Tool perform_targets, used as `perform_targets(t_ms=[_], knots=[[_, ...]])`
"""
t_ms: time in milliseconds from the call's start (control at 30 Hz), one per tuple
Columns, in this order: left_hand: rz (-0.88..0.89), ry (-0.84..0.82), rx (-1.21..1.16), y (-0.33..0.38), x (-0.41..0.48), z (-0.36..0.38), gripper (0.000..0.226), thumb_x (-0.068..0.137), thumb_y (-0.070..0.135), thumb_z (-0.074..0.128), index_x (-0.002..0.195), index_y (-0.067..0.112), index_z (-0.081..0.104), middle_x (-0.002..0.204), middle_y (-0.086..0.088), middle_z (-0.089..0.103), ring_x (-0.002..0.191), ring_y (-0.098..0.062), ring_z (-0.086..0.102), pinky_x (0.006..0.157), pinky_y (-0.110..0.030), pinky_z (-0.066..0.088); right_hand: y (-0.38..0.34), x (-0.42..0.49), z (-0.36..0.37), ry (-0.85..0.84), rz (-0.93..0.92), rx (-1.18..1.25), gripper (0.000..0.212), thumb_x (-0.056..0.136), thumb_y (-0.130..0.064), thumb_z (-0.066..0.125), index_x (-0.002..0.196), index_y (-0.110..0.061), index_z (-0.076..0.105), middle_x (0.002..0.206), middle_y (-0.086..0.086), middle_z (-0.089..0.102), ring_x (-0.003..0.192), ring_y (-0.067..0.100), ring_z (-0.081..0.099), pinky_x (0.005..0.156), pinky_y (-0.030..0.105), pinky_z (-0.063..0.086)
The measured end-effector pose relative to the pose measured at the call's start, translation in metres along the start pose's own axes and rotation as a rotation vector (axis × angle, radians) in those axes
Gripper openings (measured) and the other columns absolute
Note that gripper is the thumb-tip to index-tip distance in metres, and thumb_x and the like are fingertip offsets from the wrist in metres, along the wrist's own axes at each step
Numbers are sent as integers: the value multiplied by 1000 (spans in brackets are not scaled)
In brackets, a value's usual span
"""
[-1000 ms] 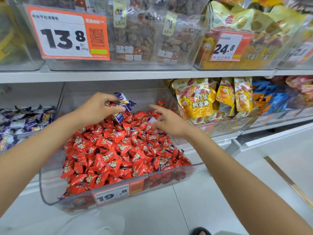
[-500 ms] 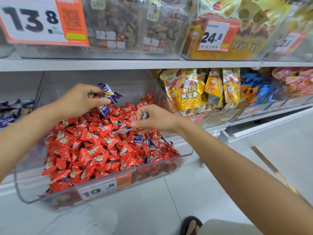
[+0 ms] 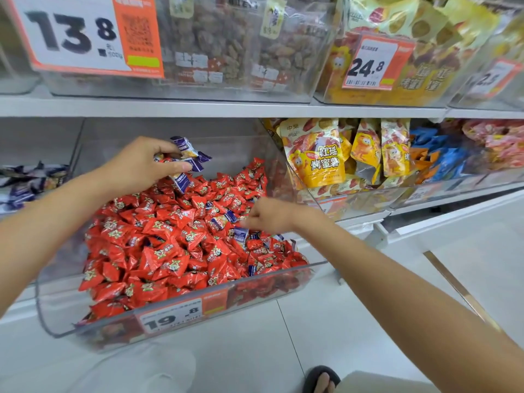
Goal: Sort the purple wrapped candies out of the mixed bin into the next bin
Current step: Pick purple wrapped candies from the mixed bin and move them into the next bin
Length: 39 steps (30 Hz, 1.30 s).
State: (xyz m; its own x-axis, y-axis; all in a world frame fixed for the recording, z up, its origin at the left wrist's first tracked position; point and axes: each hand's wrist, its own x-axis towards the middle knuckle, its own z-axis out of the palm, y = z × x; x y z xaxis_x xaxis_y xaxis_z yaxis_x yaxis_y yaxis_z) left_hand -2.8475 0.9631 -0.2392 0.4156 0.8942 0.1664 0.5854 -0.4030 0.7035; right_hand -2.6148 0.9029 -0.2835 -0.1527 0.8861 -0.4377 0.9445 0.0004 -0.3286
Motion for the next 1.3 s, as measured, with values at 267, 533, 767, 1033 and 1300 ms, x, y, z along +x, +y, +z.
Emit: perform_targets(t_ms=[267, 533, 767, 1033, 1300], knots=[[55, -5, 24, -14, 4, -1, 11, 86, 23, 70, 91, 14, 70, 78, -5, 67, 53, 8, 49, 51, -7, 33, 5, 2, 23, 91, -61, 214, 39, 91, -38, 66, 105, -1, 63, 92, 10, 63, 78, 20, 59, 71, 33, 46], [67, -17, 15, -24, 8, 0, 11, 85, 24, 71, 94, 18, 71, 92, -4, 70, 68, 0, 53, 61, -6, 36, -1, 7, 0, 188, -76, 252, 29, 91, -32, 67, 84, -5, 61, 68, -1, 56, 60, 9, 50, 59, 22, 40], [77, -21, 28, -25, 8, 1, 8, 85, 24, 71, 90, 17, 71, 88, -4, 71, 66, 2, 53, 59, -7, 36, 4, 24, 26, 201, -176, 457, 27, 88, -17, 72, 81, -17, 46, 66, -4, 41, 60, 12, 36, 60, 28, 32], [70, -56, 10, -26, 8, 0, 11, 86, 24, 70, 90, 15, 71, 83, 2, 70, 62, 8, 54, 56, -6, 37, 3, -1, -1, 97, -14, 21, 18, 94, -19, 52, 82, -6, 55, 81, 17, 60, 71, 24, 52, 63, 32, 39], [86, -62, 9, -29, 7, -1, 17, 85, 25, 71, 90, 9, 72, 88, -9, 70, 76, -11, 53, 63, -13, 38, 18, -8, 26, 9, 9, -75, 25, 85, -27, 73, 93, -13, 53, 95, 5, 58, 87, 23, 54, 62, 30, 38]])
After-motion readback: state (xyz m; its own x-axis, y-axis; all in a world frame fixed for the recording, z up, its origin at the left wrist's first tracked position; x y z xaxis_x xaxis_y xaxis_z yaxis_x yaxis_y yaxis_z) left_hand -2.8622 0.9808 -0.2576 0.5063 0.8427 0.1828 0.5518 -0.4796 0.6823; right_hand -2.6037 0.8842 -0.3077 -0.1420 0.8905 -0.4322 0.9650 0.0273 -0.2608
